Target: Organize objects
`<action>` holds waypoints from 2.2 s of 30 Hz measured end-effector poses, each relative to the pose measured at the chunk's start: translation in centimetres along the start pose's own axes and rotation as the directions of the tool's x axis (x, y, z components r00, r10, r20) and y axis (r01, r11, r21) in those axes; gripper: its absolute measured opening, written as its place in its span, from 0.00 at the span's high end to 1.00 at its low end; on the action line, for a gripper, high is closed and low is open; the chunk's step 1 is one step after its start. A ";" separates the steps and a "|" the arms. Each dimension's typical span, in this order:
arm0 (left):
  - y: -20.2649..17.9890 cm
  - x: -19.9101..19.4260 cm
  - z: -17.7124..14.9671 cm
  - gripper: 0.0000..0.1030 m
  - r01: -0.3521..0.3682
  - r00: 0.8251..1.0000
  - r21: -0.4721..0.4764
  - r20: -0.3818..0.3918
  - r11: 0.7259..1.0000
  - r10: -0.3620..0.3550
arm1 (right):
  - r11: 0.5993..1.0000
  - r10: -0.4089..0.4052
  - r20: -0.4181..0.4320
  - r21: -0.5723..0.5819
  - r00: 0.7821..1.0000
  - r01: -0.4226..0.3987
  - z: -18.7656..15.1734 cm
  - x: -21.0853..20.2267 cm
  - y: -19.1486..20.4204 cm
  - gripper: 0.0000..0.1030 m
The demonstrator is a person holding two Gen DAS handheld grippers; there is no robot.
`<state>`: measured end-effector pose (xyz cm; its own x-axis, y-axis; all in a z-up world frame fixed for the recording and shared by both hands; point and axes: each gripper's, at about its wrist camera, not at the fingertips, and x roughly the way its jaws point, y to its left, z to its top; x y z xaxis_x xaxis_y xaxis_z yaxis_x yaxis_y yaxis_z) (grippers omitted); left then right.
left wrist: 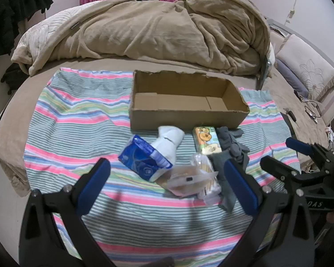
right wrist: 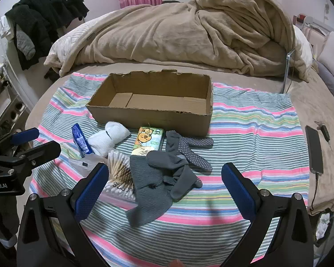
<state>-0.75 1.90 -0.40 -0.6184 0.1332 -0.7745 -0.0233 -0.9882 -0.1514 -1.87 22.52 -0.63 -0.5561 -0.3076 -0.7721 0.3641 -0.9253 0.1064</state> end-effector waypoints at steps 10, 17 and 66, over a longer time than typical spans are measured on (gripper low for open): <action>0.2 0.0 0.0 0.00 0.002 1.000 -0.002 0.001 1.000 -0.002 | 1.000 -0.002 0.000 0.000 1.000 0.002 0.0 0.0 -0.1 0.00; 0.3 0.0 0.0 0.01 0.000 1.000 -0.001 0.002 1.000 0.000 | 1.000 -0.003 -0.001 0.000 1.000 0.003 0.1 0.1 -0.2 0.00; 0.5 0.6 0.0 0.01 -0.010 1.000 0.003 -0.012 1.000 0.010 | 1.000 0.007 0.004 0.015 1.000 -0.007 -0.1 0.2 -0.5 0.00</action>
<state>-1.18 1.45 -0.94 -0.6092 0.1243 -0.7832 -0.0196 -0.9897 -0.1418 -2.08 22.99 -0.94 -0.5564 -0.3153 -0.7687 0.3573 -0.9261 0.1213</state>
